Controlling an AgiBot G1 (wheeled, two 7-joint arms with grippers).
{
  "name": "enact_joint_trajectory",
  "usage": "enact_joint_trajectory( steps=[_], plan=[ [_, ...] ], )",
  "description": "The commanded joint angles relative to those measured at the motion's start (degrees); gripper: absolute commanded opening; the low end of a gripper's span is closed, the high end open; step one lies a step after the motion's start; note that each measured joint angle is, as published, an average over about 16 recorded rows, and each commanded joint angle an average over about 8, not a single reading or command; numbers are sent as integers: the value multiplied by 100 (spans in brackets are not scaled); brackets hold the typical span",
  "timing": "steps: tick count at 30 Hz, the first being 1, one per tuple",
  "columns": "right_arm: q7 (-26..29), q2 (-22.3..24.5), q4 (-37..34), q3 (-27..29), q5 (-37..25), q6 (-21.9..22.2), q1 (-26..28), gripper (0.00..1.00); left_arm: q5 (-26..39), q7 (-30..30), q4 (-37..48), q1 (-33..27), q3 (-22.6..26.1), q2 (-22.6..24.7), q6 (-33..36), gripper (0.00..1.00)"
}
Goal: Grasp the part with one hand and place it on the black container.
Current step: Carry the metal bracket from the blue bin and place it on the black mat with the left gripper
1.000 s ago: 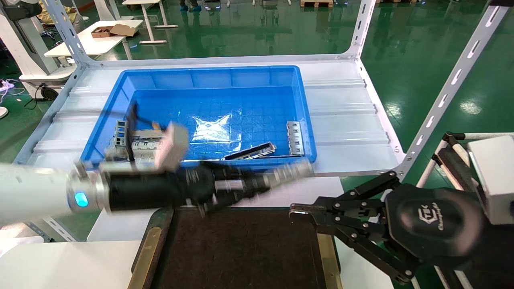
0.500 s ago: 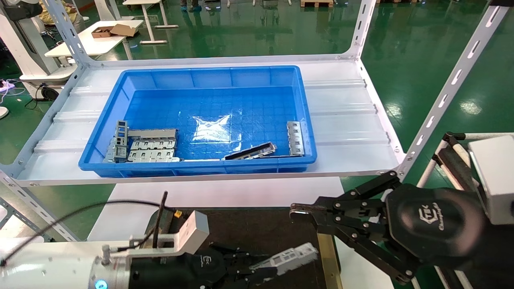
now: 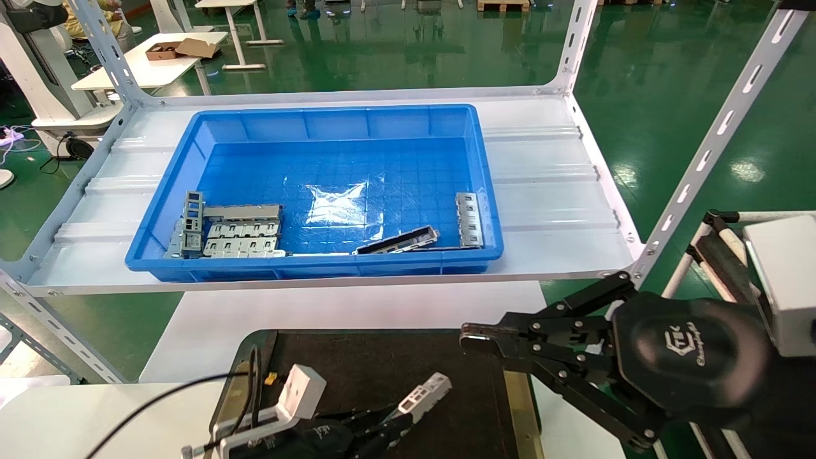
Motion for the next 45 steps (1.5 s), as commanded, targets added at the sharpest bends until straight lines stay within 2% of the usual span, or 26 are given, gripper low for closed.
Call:
enact_joint_trajectory(
  steps=[1, 9, 20, 33, 45],
  plan=[
    [0, 0, 0, 0, 0, 0, 0, 0, 47, -195, -246, 260, -27, 5, -416, 0],
    [-1, 1, 0, -1, 1, 1, 0, 0, 514, -910, -663, 805, 86, 380, -2082, 0],
    [-1, 1, 0, -3, 2, 1, 1, 0, 1009, -1557, -344, 943, 380, 1121, -3772, 0],
    [-2, 2, 0, -5, 3, 2, 1, 0, 1057, -1867, 155, 830, 703, 1692, -4660, 0],
    [-3, 2, 0, -6, 4, 3, 2, 0, 827, -1925, 563, 720, 1042, 1875, -5058, 0]
  ],
)
